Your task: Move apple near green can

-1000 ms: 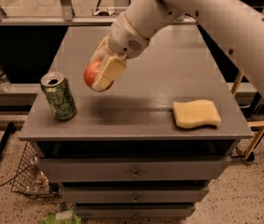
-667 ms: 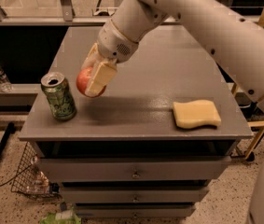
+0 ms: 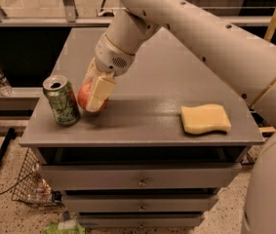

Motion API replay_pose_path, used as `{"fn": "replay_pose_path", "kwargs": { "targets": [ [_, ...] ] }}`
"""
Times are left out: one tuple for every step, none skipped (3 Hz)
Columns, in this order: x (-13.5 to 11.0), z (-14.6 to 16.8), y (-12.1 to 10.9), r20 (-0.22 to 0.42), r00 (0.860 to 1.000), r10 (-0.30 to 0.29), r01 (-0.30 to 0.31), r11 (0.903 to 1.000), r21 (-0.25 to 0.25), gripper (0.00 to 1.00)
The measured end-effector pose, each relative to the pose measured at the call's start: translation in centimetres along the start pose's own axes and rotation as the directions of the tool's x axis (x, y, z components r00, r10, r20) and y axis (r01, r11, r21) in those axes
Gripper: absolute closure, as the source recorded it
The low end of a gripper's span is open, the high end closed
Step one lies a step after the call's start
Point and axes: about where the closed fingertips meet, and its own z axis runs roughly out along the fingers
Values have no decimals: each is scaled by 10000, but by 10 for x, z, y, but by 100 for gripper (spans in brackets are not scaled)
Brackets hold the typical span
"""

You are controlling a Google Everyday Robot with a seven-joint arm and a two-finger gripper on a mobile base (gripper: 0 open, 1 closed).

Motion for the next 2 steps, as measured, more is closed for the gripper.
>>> {"fn": "replay_pose_path", "kwargs": {
  "targets": [
    [11,12,1,-167,9996,237,-239,9996,-121,100],
    [10,14,1,-156,9997,212,-214,9997,-140,83]
  ]
}}
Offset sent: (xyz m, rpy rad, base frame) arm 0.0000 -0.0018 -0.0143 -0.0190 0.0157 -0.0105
